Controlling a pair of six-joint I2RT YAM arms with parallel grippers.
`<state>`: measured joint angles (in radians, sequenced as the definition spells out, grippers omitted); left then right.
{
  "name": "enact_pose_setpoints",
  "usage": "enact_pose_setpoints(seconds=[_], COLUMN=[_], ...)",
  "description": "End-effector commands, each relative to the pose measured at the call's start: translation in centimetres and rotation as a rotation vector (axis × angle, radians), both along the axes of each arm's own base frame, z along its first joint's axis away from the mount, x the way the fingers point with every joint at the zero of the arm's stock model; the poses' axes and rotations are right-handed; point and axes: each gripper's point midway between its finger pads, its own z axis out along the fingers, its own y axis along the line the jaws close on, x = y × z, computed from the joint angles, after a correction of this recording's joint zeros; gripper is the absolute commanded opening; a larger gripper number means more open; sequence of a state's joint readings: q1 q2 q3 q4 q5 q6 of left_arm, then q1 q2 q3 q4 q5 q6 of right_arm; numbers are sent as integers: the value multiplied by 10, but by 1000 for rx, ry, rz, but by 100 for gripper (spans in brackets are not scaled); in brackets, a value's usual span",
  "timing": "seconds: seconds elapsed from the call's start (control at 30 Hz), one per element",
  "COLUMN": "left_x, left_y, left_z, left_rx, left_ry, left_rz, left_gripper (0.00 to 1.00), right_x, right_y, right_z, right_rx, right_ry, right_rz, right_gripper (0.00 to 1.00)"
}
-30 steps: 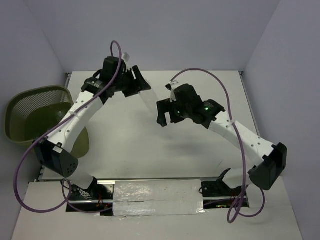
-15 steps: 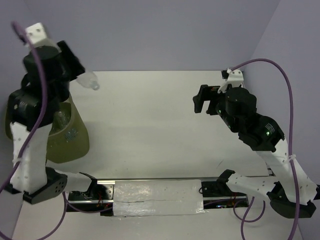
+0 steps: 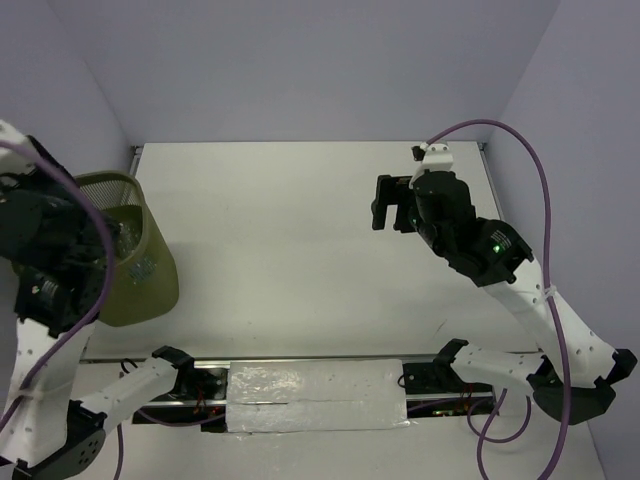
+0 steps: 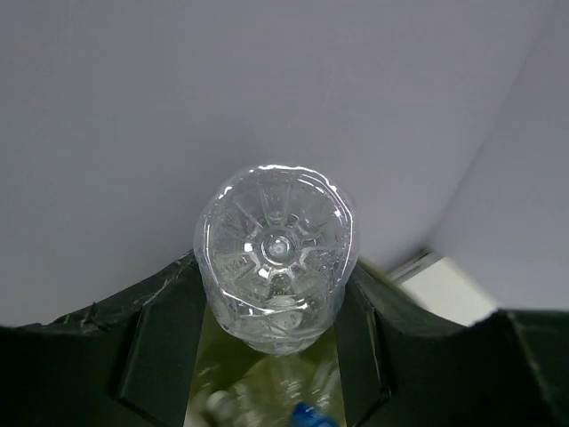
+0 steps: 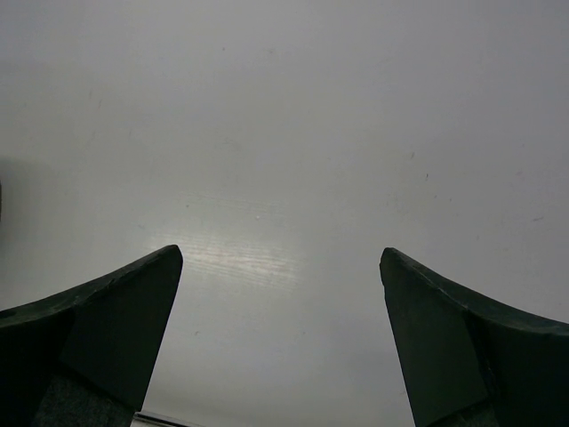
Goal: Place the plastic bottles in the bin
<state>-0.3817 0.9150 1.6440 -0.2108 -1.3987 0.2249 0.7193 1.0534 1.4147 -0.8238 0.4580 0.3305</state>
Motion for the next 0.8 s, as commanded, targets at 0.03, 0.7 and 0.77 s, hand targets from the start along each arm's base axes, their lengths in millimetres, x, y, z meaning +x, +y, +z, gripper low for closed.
enact_pose_setpoints(seconds=[0.03,0.7,0.77], left_x=[-20,-2,2], left_y=[9,-12,-14], left_z=[-15,-110,-115], left_rx=[-74,-38,-27], left_ry=[31,309,324], left_rz=[169,158,156], left_gripper=[0,0,0], right_x=[3,6,7], right_y=[4,9,10], right_z=[8,-10,-9], right_rx=[45,17,20], right_ry=[-28,-1,-1], right_rz=[-1,22,26], right_gripper=[100,100,100])
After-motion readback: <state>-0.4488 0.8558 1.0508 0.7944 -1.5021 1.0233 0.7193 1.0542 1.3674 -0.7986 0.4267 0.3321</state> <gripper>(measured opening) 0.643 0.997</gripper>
